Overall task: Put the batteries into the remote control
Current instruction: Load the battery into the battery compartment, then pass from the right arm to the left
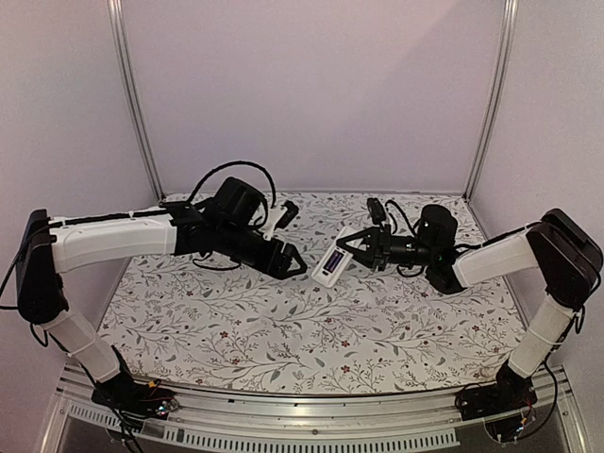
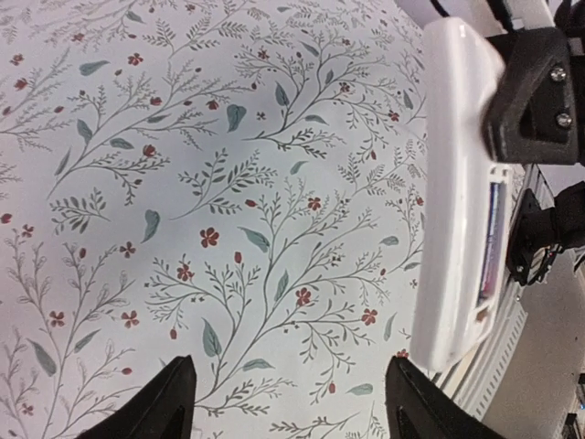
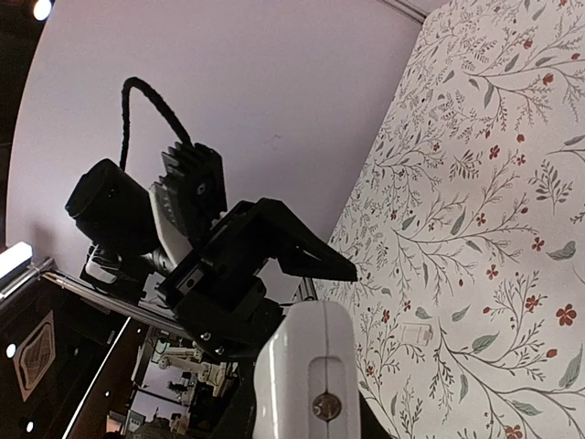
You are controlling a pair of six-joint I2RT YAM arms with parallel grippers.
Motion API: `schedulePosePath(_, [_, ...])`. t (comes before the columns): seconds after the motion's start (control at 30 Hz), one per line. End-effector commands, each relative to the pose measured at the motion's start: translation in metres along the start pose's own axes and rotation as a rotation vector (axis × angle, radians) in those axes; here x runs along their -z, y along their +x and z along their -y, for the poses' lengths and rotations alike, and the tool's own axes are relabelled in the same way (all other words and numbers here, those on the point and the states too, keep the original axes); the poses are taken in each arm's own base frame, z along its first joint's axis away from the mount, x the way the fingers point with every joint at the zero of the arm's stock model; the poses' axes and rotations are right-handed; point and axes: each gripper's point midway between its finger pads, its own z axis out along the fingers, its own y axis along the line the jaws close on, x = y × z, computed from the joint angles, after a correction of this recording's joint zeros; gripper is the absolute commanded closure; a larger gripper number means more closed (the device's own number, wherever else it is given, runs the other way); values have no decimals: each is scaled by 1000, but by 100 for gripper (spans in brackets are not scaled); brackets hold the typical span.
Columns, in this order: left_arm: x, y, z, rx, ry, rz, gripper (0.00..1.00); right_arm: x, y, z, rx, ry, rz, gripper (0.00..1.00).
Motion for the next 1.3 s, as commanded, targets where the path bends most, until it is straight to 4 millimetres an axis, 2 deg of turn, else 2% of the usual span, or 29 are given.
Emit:
schedulePosePath(0.0, [15, -5, -33, 2, -93, 13, 27, 16, -7, 0, 80, 82, 8, 100])
schedulePosePath(0.07, [18, -6, -43, 12, -106, 20, 25, 23, -9, 4, 104, 129, 8, 100])
schedulePosePath(0.13, [21, 2, -54, 24, -133, -10, 25, 28, -8, 5, 122, 167, 3, 100])
schedulePosePath(0.4, [28, 66, -72, 37, -208, -182, 32, 33, 4, 19, 126, 231, -44, 100])
schedulePosePath(0.5, [29, 78, -75, 44, -239, -222, 34, 32, 9, 29, 114, 255, -62, 100])
schedulePosePath(0.67, [21, 60, -40, -9, -141, -118, 28, 13, 23, 37, 119, 274, -97, 97])
schedulePosePath(0.83, [4, 46, -20, -2, -92, -48, 24, -7, 30, 53, 123, 322, -100, 95])
schedulePosePath(0.93, [-6, 39, 0, -19, -56, 5, 21, -16, 32, 57, 118, 333, -91, 94])
schedulePosePath(1.07, [-25, 35, 13, -2, -56, 19, 20, -23, 33, 63, 99, 352, -71, 93])
schedulePosePath(1.27, [-55, 32, 29, 7, -75, 24, 19, -31, 38, 61, 70, 328, -61, 92])
